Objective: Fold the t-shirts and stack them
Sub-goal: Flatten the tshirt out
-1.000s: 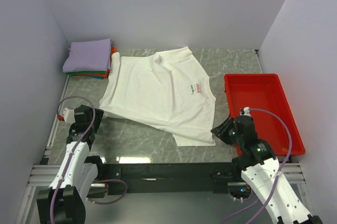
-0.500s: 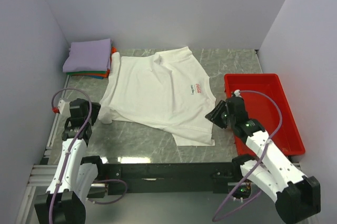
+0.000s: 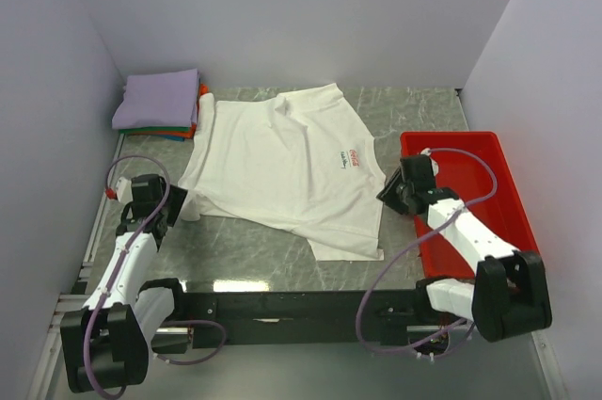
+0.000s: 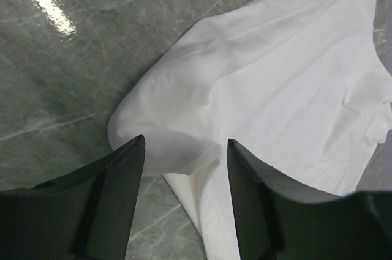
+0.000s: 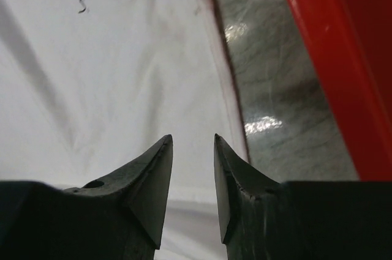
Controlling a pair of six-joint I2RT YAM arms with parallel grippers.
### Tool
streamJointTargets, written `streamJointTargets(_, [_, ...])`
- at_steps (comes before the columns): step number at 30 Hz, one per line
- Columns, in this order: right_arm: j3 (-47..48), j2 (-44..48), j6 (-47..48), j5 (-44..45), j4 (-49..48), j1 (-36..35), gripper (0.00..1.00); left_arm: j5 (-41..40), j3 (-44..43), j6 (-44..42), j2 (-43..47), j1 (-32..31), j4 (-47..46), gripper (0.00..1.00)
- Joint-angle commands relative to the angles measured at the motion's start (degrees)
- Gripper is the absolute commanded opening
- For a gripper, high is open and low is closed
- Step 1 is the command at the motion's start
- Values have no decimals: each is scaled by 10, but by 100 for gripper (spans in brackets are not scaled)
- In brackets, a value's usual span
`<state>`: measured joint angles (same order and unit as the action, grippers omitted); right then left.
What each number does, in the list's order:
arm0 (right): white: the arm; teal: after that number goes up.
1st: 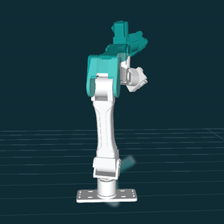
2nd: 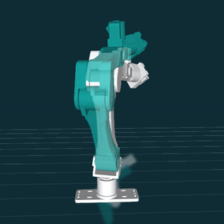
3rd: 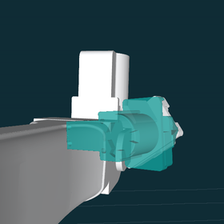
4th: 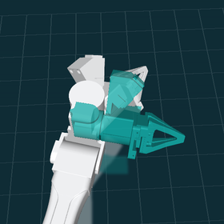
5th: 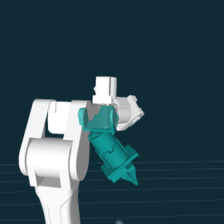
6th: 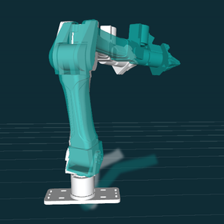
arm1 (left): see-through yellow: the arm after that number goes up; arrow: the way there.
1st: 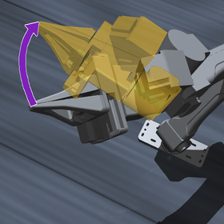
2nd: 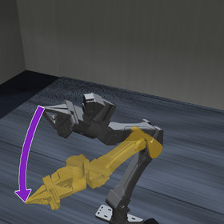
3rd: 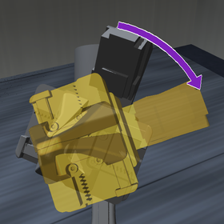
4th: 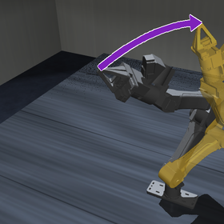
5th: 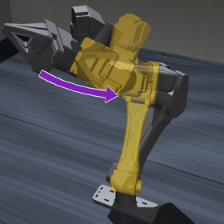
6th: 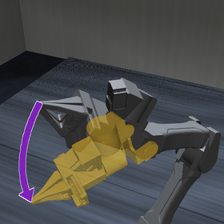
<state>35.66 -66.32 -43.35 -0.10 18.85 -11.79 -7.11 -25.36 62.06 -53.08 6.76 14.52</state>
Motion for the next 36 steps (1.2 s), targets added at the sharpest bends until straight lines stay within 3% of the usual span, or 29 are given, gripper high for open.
streamJointTargets(1, [38, -51, 20, 49, -29, 10, 41, 15, -3, -11, 11, -2, -32, 61])
streamJointTargets(15, [209, -259, 43, 142, 16, 10, 42, 59, -23, -27, 14, -2, -33, 61])
streamJointTargets(22, [227, -321, 50, 143, 24, 11, 40, 67, -29, -33, 17, -2, -33, 62])
streamJointTargets(29, [220, -325, 53, 132, 21, 10, 37, 66, -32, -35, 20, -2, -30, 62])
streamJointTargets(31, [217, -321, 55, 130, 18, 11, 31, 66, -31, -36, 22, -2, -32, 62])
streamJointTargets(34, [214, -310, 55, 118, 17, 10, 7, 66, -28, -36, 22, -2, -34, 61])
streamJointTargets(36, [216, -298, 56, 115, 21, 10, 0, 66, -27, -37, 23, -1, -34, 61])
